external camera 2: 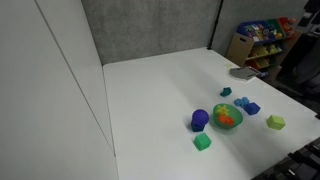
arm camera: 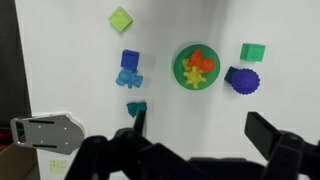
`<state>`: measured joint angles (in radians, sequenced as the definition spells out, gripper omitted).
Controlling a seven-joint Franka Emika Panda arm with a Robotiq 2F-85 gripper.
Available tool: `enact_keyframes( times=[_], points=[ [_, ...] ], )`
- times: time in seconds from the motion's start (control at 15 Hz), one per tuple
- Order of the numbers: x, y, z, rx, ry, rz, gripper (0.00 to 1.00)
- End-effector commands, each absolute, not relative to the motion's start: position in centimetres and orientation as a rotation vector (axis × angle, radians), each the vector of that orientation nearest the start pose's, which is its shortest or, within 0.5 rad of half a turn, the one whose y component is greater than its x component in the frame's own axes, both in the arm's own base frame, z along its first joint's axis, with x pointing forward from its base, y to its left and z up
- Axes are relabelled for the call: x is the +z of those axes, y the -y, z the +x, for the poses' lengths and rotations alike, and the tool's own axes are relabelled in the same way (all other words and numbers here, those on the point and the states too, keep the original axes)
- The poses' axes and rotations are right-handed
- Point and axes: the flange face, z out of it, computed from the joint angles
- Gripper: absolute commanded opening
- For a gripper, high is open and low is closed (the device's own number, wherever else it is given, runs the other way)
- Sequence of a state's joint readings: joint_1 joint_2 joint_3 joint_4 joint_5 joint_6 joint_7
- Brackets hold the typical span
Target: Put the orange toy in the green bowl
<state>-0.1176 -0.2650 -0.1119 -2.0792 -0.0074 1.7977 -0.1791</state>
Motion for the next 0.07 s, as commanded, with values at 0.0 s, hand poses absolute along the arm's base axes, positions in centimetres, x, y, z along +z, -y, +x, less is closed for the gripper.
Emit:
enact_keyframes(
  times=[0.0],
  points=[
    [53.70,11.31,46.28,0.025,-0.069,-3.115,1.00]
  ],
)
